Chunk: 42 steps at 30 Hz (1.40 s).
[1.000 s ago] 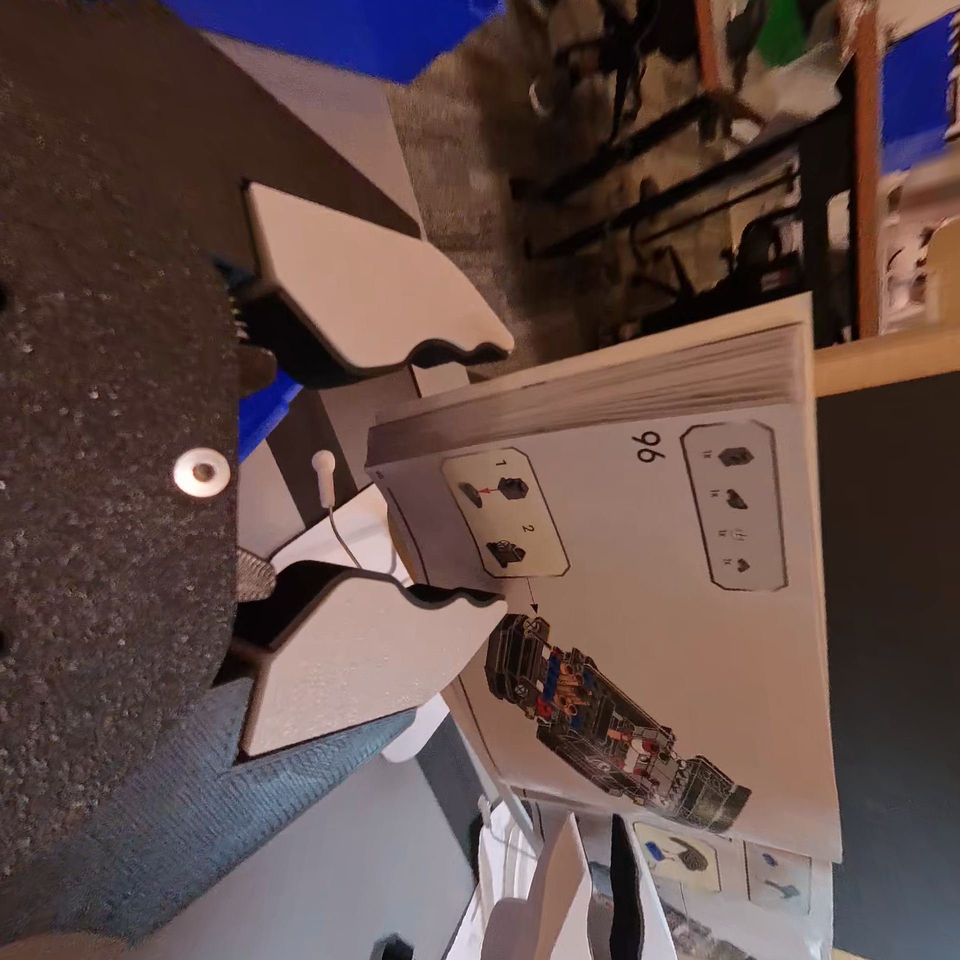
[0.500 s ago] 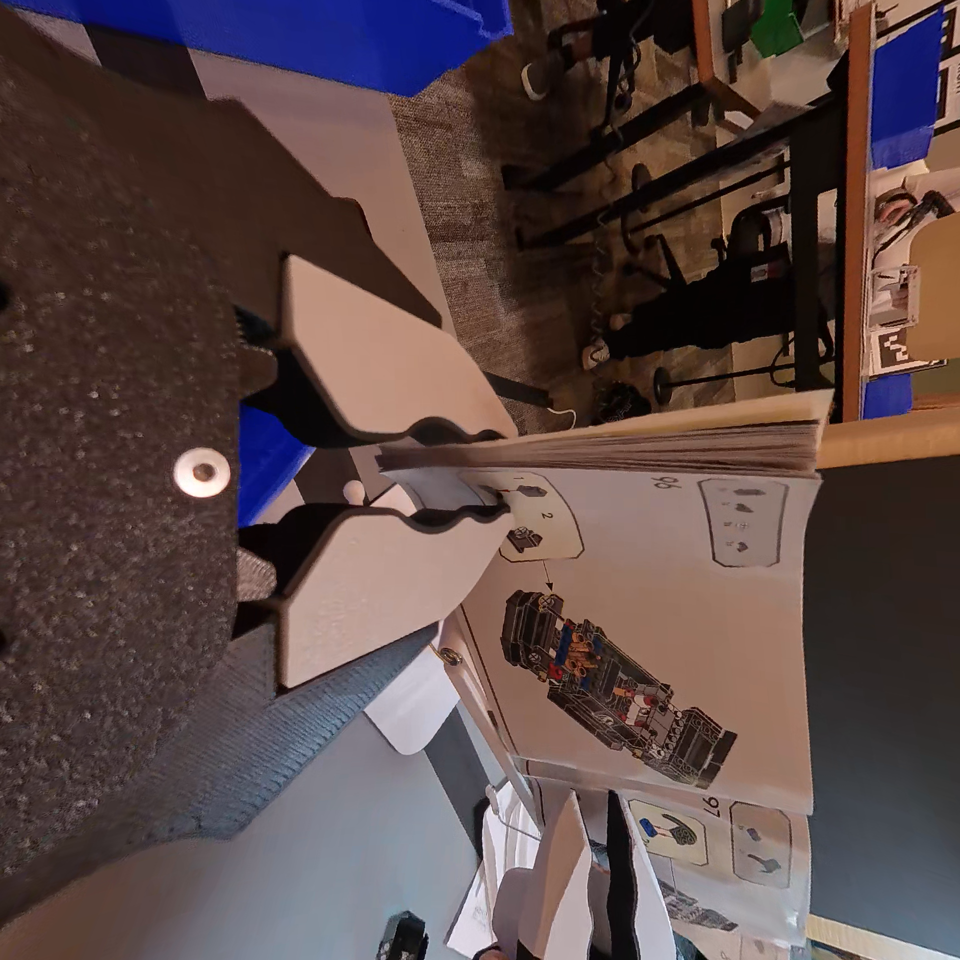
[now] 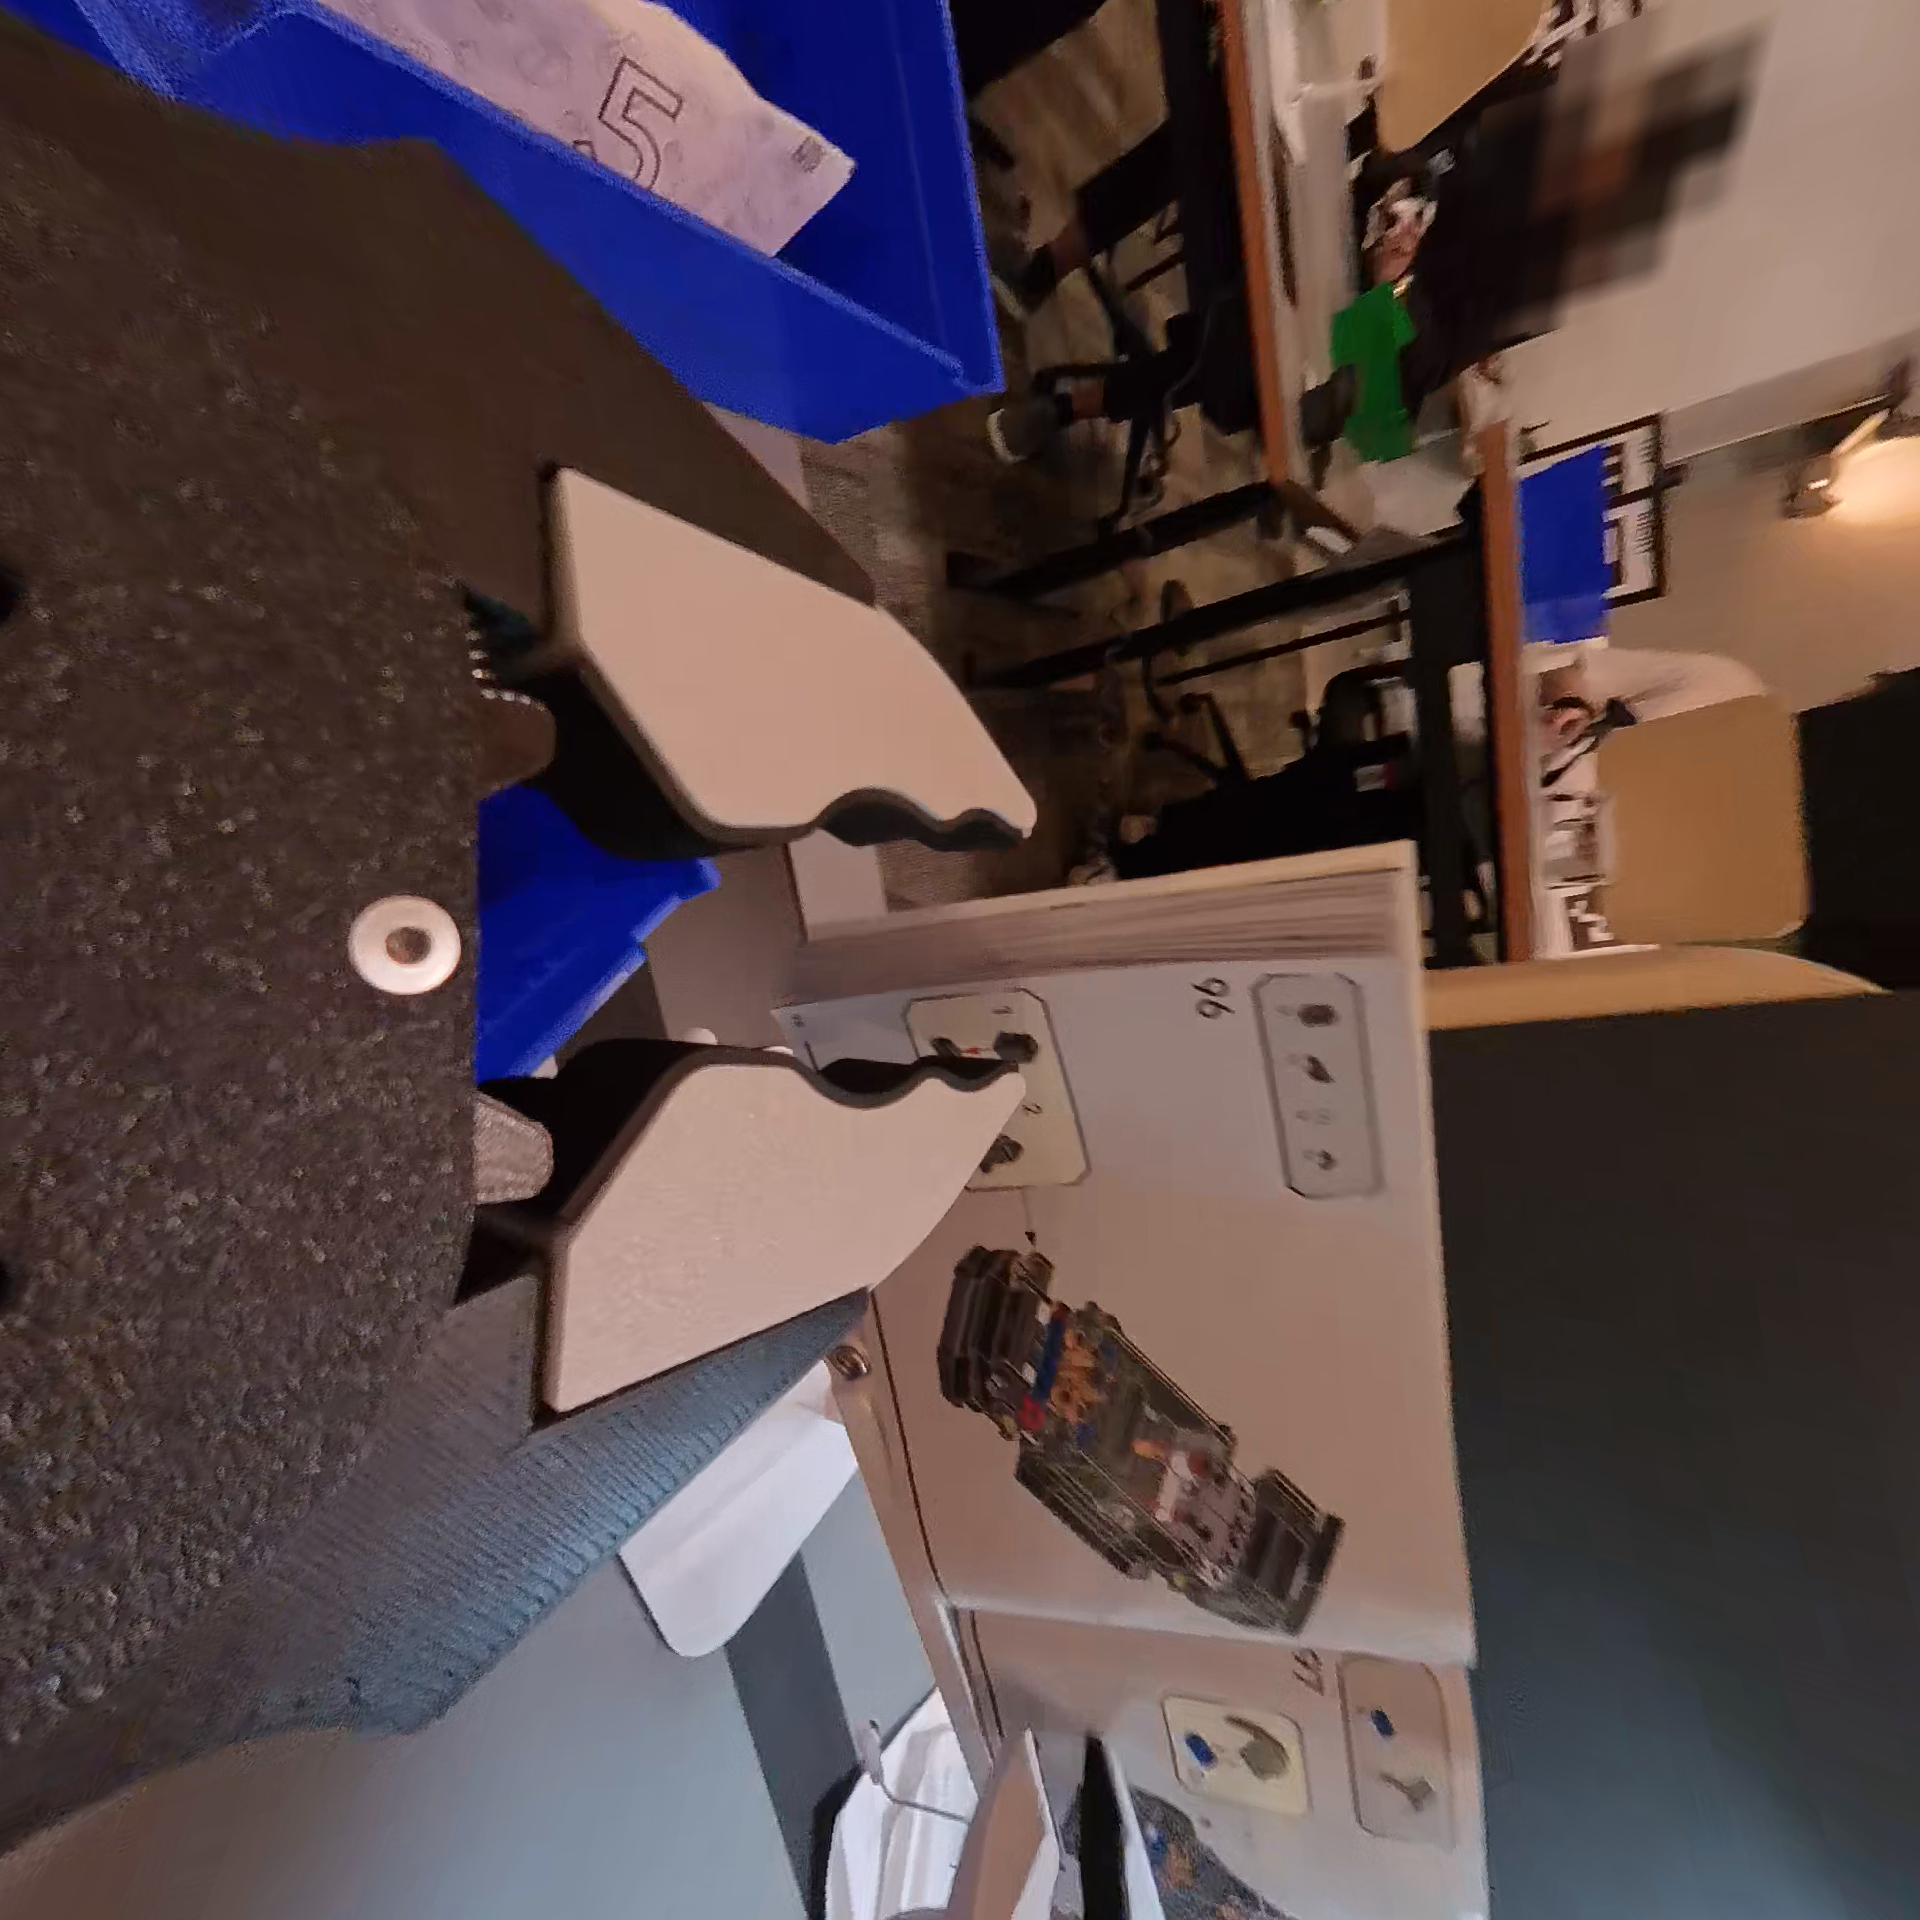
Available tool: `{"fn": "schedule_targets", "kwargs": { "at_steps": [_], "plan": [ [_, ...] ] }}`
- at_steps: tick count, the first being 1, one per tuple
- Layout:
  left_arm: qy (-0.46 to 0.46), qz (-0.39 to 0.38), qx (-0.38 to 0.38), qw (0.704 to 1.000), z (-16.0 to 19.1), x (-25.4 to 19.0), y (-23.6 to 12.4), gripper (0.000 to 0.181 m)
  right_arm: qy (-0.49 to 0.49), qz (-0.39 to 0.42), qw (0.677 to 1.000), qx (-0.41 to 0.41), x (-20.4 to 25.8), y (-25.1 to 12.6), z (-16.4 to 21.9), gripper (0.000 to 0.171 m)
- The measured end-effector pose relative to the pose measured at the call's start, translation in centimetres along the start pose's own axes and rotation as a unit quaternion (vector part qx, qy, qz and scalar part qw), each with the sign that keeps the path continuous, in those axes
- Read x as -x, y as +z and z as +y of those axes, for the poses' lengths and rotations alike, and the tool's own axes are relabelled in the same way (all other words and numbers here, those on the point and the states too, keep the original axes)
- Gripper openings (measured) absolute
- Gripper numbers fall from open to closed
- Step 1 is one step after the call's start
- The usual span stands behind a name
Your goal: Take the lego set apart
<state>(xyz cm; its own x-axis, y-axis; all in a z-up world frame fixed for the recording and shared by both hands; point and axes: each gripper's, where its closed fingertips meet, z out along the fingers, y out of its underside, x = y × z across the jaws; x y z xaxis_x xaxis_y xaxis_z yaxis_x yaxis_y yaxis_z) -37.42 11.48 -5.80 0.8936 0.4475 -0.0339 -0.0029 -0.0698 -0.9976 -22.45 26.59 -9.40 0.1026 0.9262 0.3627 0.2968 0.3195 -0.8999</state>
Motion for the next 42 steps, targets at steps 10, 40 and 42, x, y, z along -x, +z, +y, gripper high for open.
{"fn": "schedule_targets", "kwargs": {
  "at_steps": [10, 40, 42],
  "plan": [
    [0.055, 0.081, -0.001, 0.995, 0.4, -7.8, -1.0, 0.023, 0.037, 0.027, 0.999, -0.009, -1.6, -1.4, 1.3, 0.023],
    [0.116, 0.115, 0.073, 0.984, 1.4, -18.6, 7.4, 0.004, 0.060, 0.083, 0.995, 0.011, -5.0, -1.6, 4.2, 0.019],
    [0.128, 0.110, 0.074, 0.983, 1.4, -18.7, 7.8, 0.000, 0.062, 0.081, 0.995, 0.013, -5.1, -1.7, 4.3, 0.020]
  ]
}}
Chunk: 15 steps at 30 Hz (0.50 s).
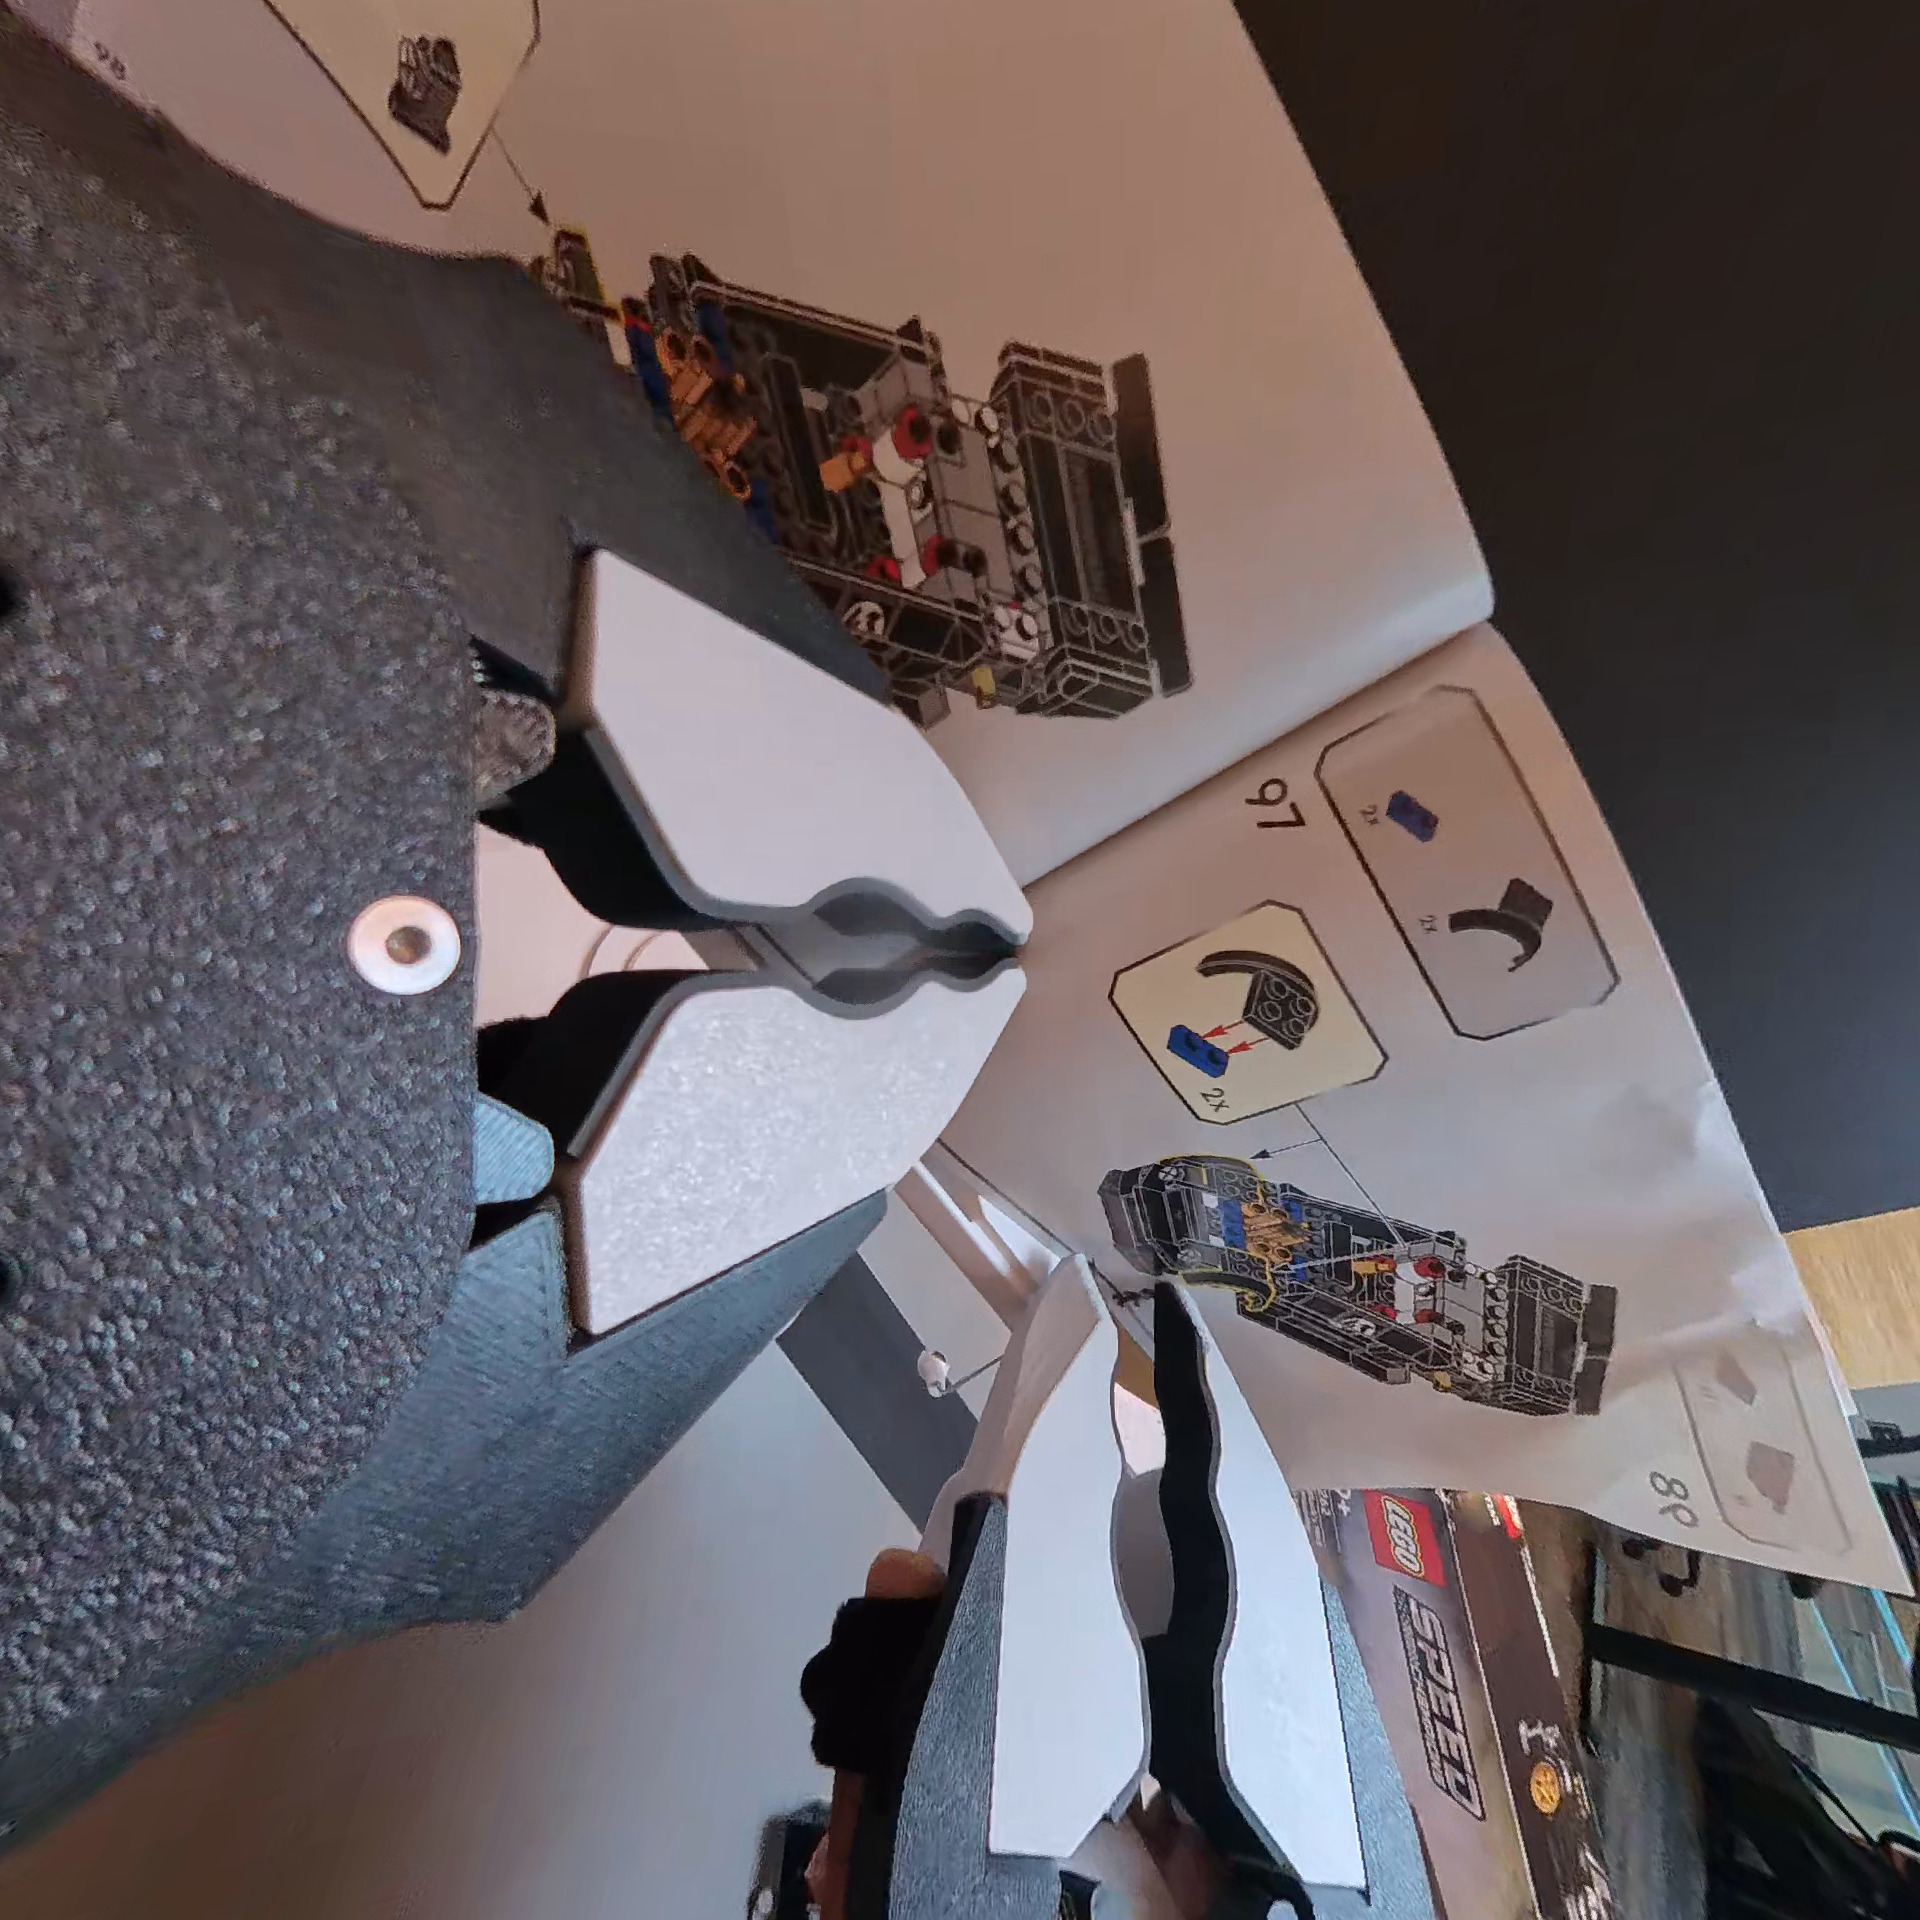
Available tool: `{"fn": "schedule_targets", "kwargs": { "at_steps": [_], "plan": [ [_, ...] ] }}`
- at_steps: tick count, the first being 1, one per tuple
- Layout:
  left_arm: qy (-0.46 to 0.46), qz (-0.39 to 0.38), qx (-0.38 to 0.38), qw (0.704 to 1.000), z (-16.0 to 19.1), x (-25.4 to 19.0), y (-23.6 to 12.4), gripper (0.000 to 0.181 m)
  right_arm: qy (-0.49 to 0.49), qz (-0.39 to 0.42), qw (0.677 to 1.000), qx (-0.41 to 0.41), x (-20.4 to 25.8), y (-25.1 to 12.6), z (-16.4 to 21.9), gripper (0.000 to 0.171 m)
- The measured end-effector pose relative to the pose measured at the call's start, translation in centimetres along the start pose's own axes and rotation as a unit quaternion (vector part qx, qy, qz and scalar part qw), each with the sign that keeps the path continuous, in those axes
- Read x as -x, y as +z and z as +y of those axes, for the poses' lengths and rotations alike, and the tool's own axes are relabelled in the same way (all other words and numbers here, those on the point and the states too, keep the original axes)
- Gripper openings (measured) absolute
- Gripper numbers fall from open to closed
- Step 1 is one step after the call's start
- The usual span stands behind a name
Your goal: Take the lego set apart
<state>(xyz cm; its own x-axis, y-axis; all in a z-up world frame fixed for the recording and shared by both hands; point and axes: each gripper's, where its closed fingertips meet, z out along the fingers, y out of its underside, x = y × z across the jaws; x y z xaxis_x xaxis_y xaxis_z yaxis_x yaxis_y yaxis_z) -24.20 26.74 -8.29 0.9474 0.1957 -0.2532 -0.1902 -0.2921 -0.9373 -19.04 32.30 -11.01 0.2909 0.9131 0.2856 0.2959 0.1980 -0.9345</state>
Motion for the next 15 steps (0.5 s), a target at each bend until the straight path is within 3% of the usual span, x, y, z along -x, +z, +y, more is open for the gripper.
{"fn": "schedule_targets", "kwargs": {
  "at_steps": [5, 11, 13, 15],
  "plan": [
    [0.025, -0.013, 0.001, 1.000, 0.0, -0.2, 0.3, 0.000, 0.055, -0.001, 0.998, -0.026, -0.5, -1.6, -0.3, 0.021],
    [0.035, -0.020, -0.005, 0.999, 0.0, -0.2, 0.3, 0.000, 0.306, -0.071, 0.949, -0.035, 2.7, -3.9, 3.4, 0.037],
    [0.046, -0.026, -0.004, 0.999, 0.0, -0.2, 0.4, 0.000, 0.418, -0.123, 0.899, -0.050, 4.2, -3.7, 4.5, 0.036],
    [0.062, -0.033, -0.004, 0.998, 0.0, -0.2, 0.4, 0.000, 0.578, -0.173, 0.792, -0.094, 3.9, -3.3, 4.4, 0.036]
  ]
}}
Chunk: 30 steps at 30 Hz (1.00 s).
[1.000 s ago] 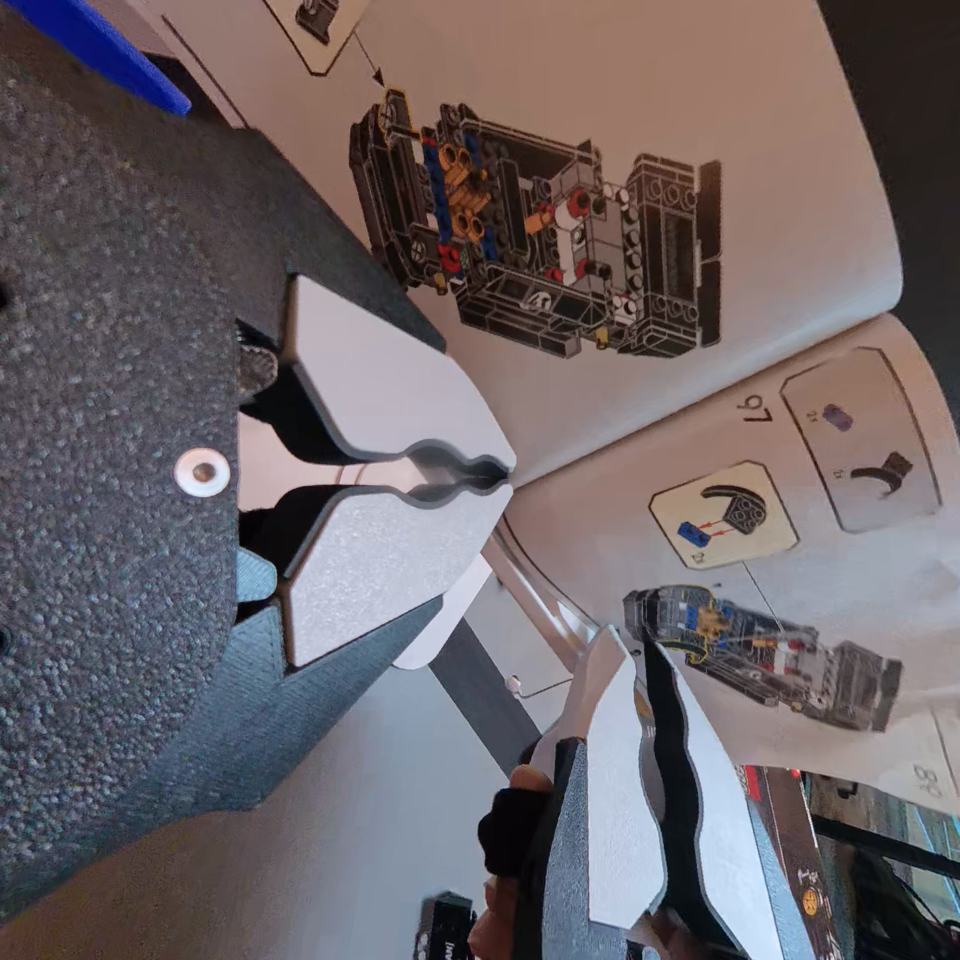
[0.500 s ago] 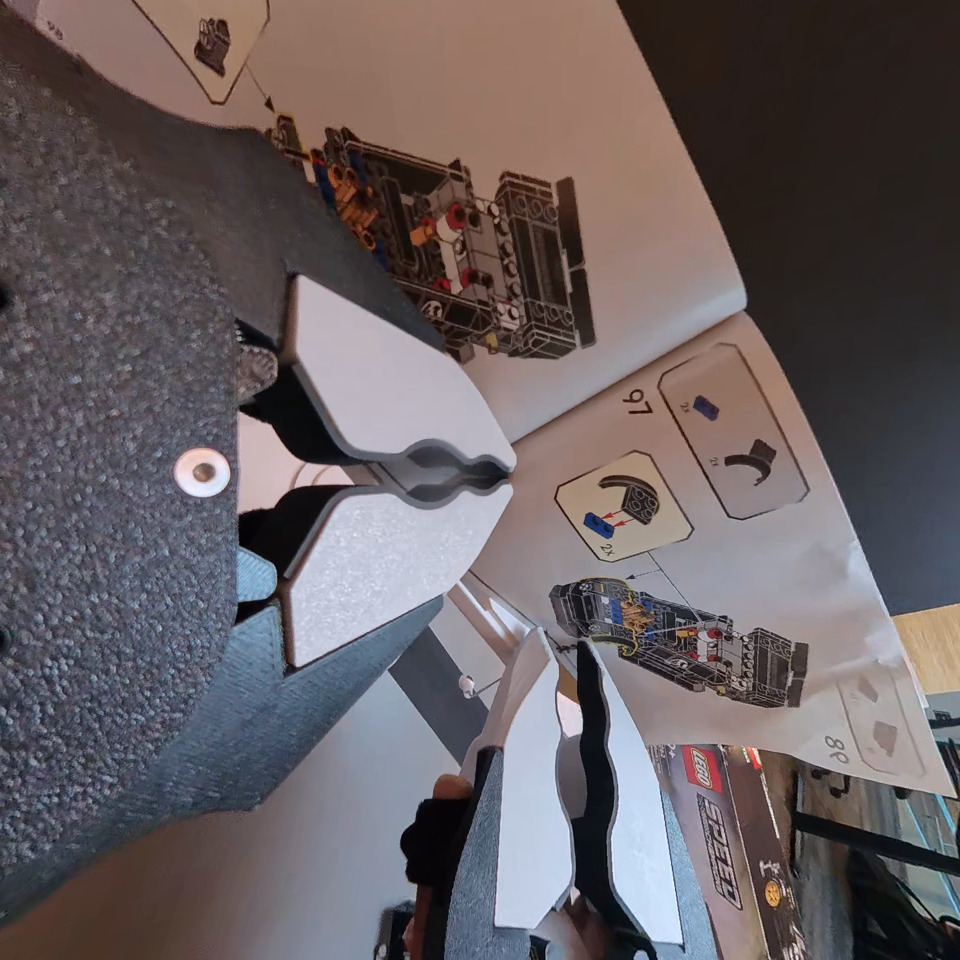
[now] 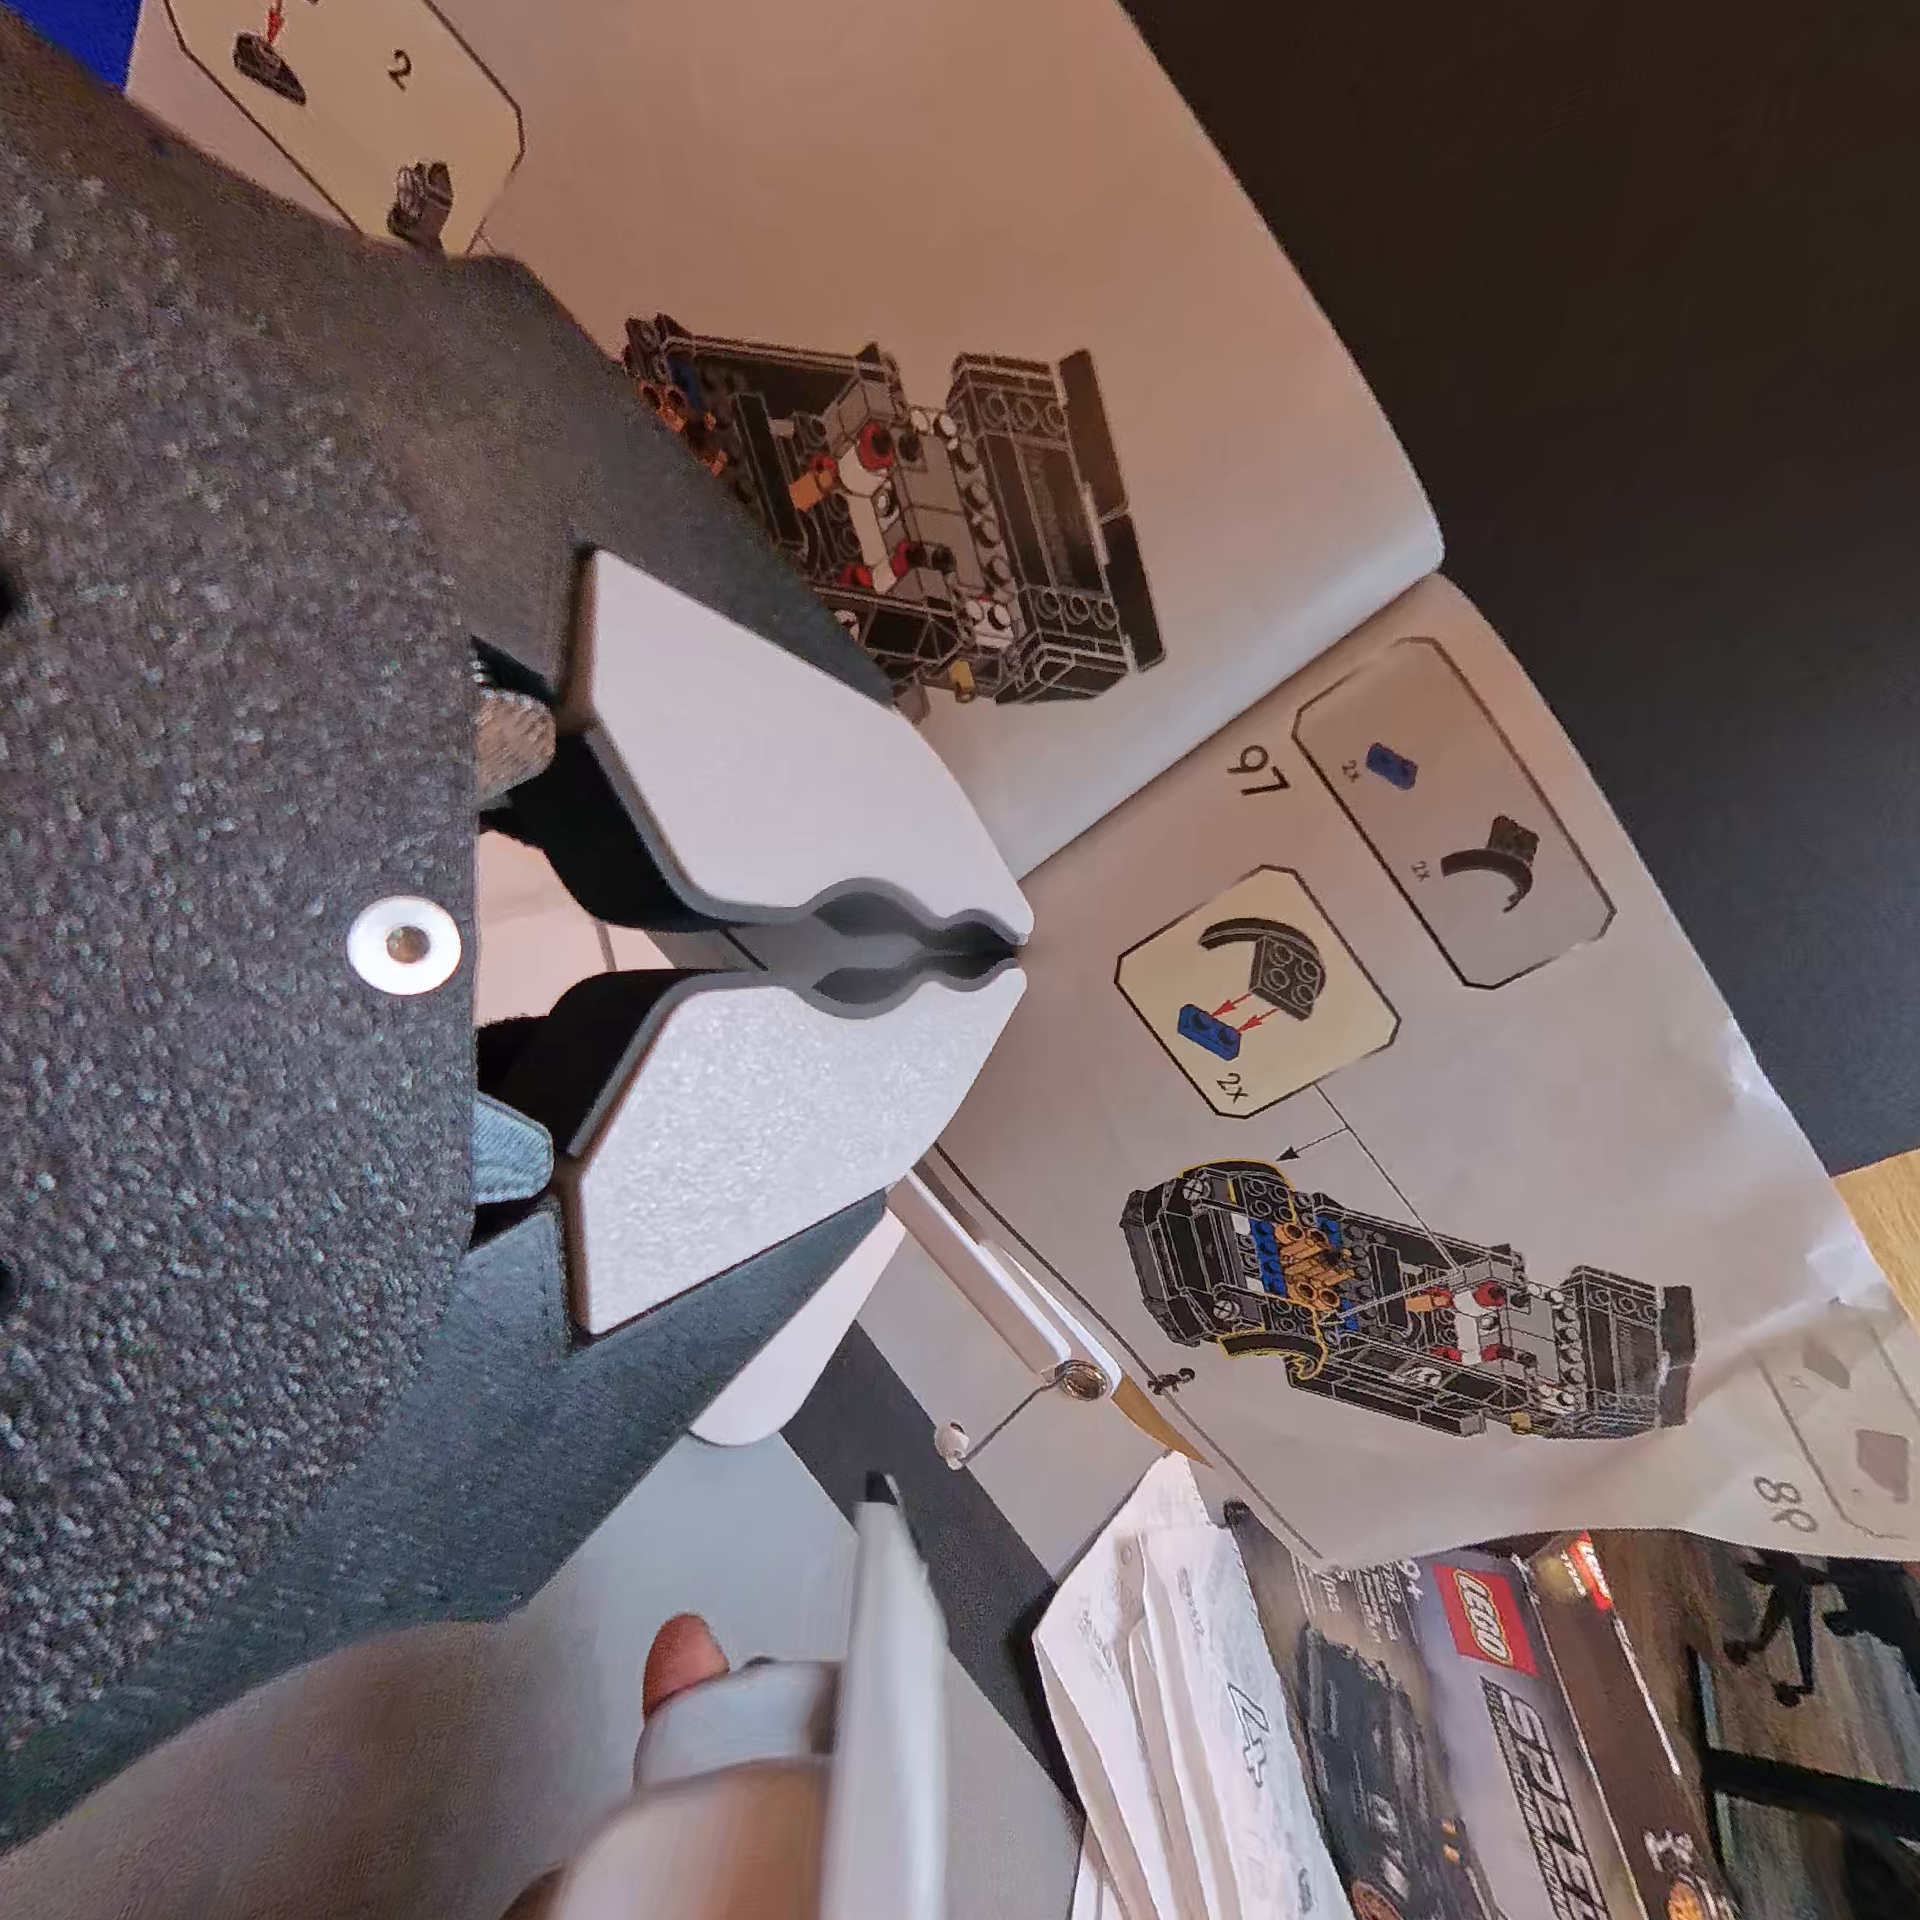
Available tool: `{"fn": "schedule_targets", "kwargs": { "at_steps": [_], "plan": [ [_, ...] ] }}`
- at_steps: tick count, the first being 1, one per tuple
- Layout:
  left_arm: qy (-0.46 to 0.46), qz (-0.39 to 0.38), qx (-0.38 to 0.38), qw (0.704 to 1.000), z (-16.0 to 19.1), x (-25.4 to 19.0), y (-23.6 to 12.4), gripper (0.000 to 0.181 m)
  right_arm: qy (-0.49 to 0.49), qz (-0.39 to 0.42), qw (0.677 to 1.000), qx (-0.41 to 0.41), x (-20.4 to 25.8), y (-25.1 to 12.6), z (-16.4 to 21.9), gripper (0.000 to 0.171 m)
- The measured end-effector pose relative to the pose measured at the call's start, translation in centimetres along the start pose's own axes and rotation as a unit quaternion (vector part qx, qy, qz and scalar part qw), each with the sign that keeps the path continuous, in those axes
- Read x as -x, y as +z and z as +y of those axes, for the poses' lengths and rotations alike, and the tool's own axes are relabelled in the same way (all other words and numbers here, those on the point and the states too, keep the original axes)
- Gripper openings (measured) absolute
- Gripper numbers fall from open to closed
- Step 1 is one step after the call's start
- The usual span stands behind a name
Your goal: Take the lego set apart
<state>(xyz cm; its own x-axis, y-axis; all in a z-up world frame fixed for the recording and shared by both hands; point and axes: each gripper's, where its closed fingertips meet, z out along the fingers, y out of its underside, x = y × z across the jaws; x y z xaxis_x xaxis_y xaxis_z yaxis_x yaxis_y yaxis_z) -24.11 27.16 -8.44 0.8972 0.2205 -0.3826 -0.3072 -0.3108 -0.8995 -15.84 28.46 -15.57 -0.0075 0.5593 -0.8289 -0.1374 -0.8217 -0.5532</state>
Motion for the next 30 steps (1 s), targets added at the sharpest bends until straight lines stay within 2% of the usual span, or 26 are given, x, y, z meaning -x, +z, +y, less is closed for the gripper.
{"fn": "schedule_targets", "kwargs": {
  "at_steps": [2, 6, 10, 16, 19, 22, 23, 24, 25, 26, 28, 30],
  "plan": [
    [0.013, -0.007, -0.001, 1.000, 0.0, 0.0, 0.0, 0.000, 0.169, -0.060, 0.982, -0.067, -0.9, 0.0, -2.4, 0.038],
    [0.027, -0.013, -0.001, 1.000, 0.1, 0.0, 0.1, 0.000, 0.257, -0.070, 0.958, -0.109, -2.7, 0.4, -4.1, 0.029],
    [0.032, -0.015, -0.001, 0.999, 0.0, 0.0, 0.2, 0.000, 0.278, -0.066, 0.951, -0.114, -2.3, 0.7, -3.6, 0.034],
    [0.031, -0.013, -0.003, 0.999, 0.0, 0.0, 0.2, 0.000, 0.244, -0.002, 0.961, -0.127, -2.2, -1.0, -2.8, 0.037],
    [0.026, -0.012, -0.005, 1.000, 0.0, -0.1, 0.2, 0.000, 0.276, -0.021, 0.955, -0.103, -1.8, 0.3, -1.6, 0.040],
    [0.020, -0.012, -0.007, 1.000, 0.0, -0.1, 0.1, 0.000, 0.318, -0.050, 0.937, -0.133, -2.2, 1.6, -2.5, 0.045],
    [0.022, -0.012, -0.007, 1.000, 0.0, -0.1, 0.1, 0.001, 0.326, -0.050, 0.933, -0.147, -2.7, 1.9, -3.0, 0.043],
    [0.026, -0.013, -0.006, 1.000, 0.0, 0.0, 0.2, 0.000, 0.328, -0.048, 0.928, -0.168, -3.3, 1.8, -3.8, 0.033],
    [0.031, -0.014, -0.004, 0.999, 0.0, -0.1, 0.2, 0.000, 0.319, -0.057, 0.927, -0.189, -3.5, 1.4, -4.9, 0.013],
    [0.036, -0.013, 0.000, 0.999, 0.0, -0.1, 0.2, 0.001, 0.295, -0.070, 0.931, -0.204, -3.1, 0.9, -6.0, 0.006],
    [0.044, -0.014, 0.007, 0.999, 0.0, -0.1, 0.2, 0.000, 0.198, -0.052, 0.957, -0.207, -1.6, 0.4, -7.8, 0.001],
    [0.049, -0.017, 0.014, 0.999, 0.1, 0.0, 0.3, 0.001, 0.046, 0.019, 0.981, -0.190, -0.4, 0.6, -8.4, 0.000]
  ]
}}
